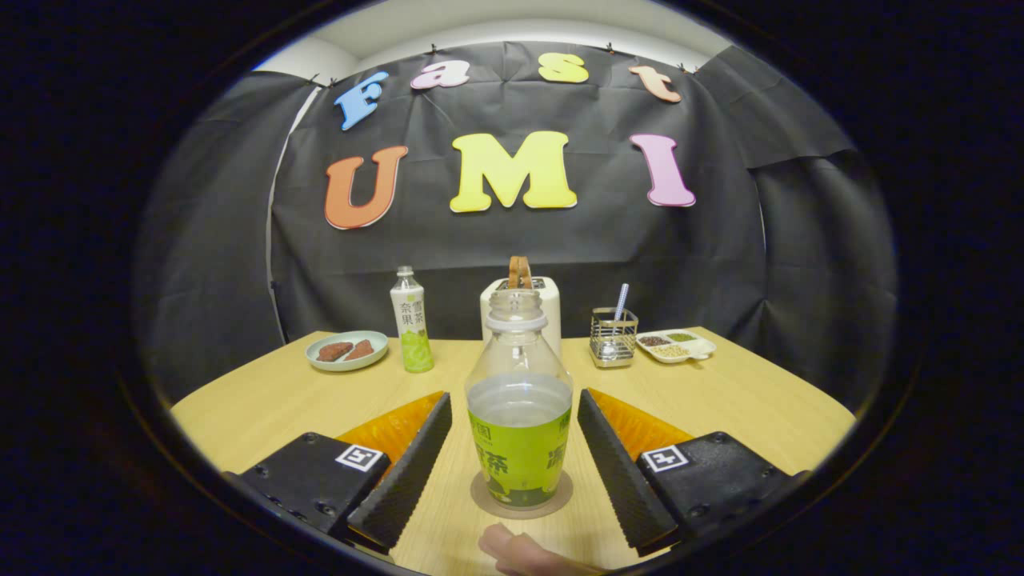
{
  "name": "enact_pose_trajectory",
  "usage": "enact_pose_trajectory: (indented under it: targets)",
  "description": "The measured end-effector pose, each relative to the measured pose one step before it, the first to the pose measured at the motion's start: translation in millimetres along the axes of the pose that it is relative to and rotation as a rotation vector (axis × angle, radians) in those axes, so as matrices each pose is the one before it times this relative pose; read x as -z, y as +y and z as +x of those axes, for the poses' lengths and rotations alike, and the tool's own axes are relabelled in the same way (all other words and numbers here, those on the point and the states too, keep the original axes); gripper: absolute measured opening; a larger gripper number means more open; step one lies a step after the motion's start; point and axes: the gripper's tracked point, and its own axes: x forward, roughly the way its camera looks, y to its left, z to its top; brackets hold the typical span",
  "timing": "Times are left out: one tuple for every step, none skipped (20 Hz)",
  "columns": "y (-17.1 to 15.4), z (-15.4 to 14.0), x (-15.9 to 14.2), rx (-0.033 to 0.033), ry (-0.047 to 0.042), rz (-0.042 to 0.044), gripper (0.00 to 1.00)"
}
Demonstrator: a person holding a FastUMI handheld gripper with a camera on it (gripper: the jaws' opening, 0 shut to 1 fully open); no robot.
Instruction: Take the bottle from table, then pour the juice into the cup, finally place the bottle on the coaster
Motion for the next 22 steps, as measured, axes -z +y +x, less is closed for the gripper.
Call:
enact_pose_trajectory:
  targets:
    - [-0.81, -6.92, -2.4, -0.00128, -0.00817, 0.00013, 1.0]
    - [0.85, -8.43, -2.06, -0.00369, -0.00884, 0.0034, 1.0]
    - [-0.73, -9.04, -1.31, -0.0001, -0.00452, 0.00007, 1.0]
    - [-1.19, -10.35, -2.25, -0.00171, -0.00917, 0.00227, 1.0]
    - [-0.74, -8.07, -3.38, -0.00099, -0.00968, 0.00038, 1.0]
    - [-1.26, -10.55, -2.41, -0.00219, -0.01201, -0.00131, 1.0]
    - [-1.2, -11.83, -3.86, -0.00043, -0.01412, -0.00154, 1.0]
    - [-3.02, -10.25, -3.64, 0.00399, -0.00957, -0.00387, 1.0]
    - [-2.54, -11.58, -4.94, -0.00085, -0.01326, 0.00049, 1.0]
    - [-2.68, -14.17, -4.54, -0.00176, -0.01219, 0.00273, 1.0]
    - [-2.83, -12.92, -2.64, 0.00479, -0.00857, 0.00273, 1.0]
    - [-6.66, -10.47, -3.78, 0.01874, -0.00635, -0.00206, 1.0]
    - [-7.09, -9.37, -0.7, 0.01936, 0.00901, -0.01329, 1.0]
    - [-2.86, -10.63, 0.95, 0.00476, -0.00102, -0.01802, 1.0]
    - [-4.07, -12.95, -2.05, 0.00951, -0.01075, -0.01509, 1.0]
    - [-8.89, -13.09, -2.34, 0.02031, -0.01188, -0.02259, 1.0]
    - [-7.45, -11.07, -0.95, 0.01596, -0.01115, -0.01868, 1.0]
    - [-8.13, -12.33, -12.52, 0.0013, -0.01317, -0.01372, 1.0]
    - [-3.9, -11.12, 1.98, -0.00032, -0.00749, -0.00766, 1.0]
    - [-5.39, -10.41, 2.78, 0.00728, -0.00066, -0.00344, 1.0]
    - [-7.83, -10.11, 2.27, 0.00867, 0.00388, -0.00036, 1.0]
    - [-4.78, -8.75, 1.01, 0.00301, -0.00054, 0.00527, 1.0]
